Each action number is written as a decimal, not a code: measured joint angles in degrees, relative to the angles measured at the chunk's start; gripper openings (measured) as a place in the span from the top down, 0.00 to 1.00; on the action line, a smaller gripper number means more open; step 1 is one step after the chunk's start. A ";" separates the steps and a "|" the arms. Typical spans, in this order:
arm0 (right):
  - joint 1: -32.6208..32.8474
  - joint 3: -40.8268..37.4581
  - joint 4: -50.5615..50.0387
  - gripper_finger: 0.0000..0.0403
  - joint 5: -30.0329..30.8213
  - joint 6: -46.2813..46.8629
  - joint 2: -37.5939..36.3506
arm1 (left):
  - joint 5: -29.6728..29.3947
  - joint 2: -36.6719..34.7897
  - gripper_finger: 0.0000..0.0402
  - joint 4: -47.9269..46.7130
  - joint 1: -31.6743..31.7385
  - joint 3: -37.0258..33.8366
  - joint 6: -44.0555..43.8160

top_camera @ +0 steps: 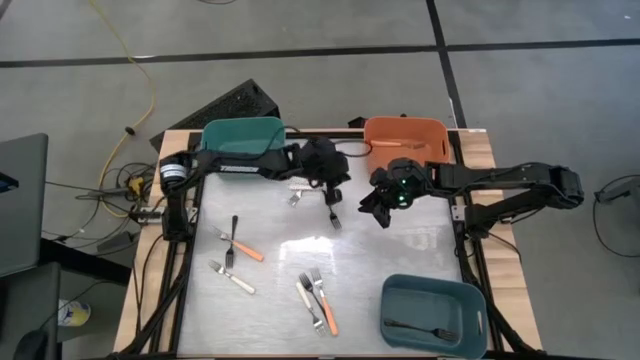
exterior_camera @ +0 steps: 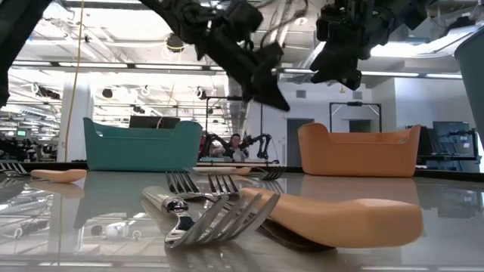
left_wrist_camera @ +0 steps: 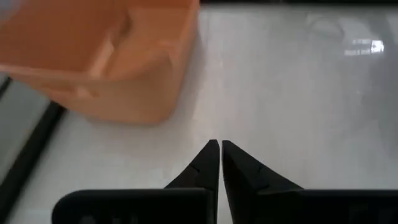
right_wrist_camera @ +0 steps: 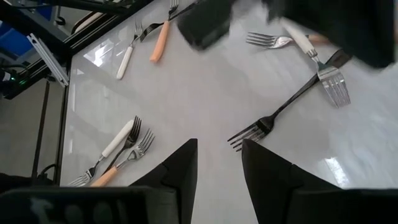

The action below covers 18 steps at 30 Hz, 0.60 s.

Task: Sort silverware by color (type)
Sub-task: Put the white fork into the green bin

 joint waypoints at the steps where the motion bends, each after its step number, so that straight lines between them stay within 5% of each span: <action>1: 0.00 0.00 0.10 0.63 0.00 0.01 0.00 | -0.01 -0.49 1.00 -0.12 0.13 0.06 0.06; 8: 0.00 0.00 2.20 0.63 0.02 0.51 0.00 | -0.05 0.54 0.86 -9.40 1.12 0.01 4.11; 18: 0.00 0.01 2.40 0.63 -0.02 0.40 -0.02 | 1.36 7.22 0.47 -13.19 3.95 -0.08 5.54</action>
